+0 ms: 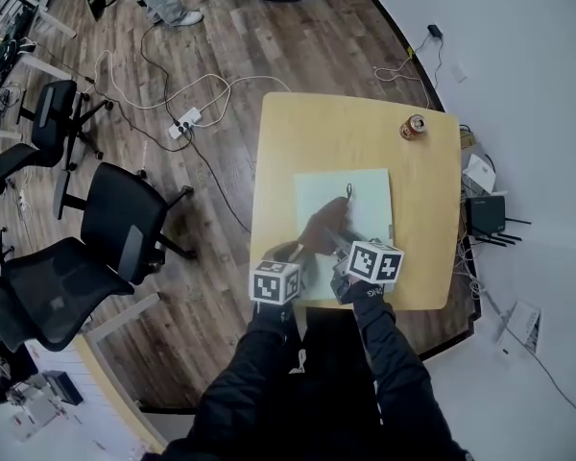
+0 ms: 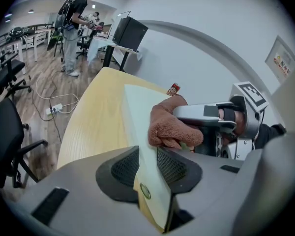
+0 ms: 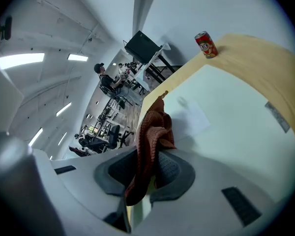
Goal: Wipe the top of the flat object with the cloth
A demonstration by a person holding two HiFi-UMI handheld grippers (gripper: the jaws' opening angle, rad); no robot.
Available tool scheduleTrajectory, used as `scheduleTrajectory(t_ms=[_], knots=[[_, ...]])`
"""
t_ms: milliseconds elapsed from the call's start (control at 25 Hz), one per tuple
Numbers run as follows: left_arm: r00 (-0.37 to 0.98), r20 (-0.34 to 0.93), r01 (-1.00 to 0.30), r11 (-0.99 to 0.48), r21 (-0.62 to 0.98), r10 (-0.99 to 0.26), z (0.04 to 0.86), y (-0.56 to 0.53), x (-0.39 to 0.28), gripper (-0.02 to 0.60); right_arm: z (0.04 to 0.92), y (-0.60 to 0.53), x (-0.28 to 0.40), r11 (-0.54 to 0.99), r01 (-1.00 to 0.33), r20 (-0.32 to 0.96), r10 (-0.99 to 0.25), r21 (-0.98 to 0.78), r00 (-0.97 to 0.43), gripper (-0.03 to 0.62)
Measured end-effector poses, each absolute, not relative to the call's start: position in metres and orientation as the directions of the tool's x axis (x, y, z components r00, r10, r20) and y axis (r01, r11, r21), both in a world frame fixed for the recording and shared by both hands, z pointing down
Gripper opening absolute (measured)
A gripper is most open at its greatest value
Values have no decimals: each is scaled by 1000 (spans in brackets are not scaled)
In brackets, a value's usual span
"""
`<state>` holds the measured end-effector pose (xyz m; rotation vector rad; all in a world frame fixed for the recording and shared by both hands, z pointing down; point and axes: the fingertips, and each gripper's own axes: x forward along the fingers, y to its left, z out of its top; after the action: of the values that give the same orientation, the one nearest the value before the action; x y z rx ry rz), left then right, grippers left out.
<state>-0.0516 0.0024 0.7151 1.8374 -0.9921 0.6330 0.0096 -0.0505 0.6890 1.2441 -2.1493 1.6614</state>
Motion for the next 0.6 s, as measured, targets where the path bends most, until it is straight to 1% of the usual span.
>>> scheduleTrajectory(t_ms=[600], knots=[[533, 764, -846, -241, 476, -364, 716, 3, -53, 130, 691, -47, 104, 14, -760, 629, -551, -650, -548, 94]])
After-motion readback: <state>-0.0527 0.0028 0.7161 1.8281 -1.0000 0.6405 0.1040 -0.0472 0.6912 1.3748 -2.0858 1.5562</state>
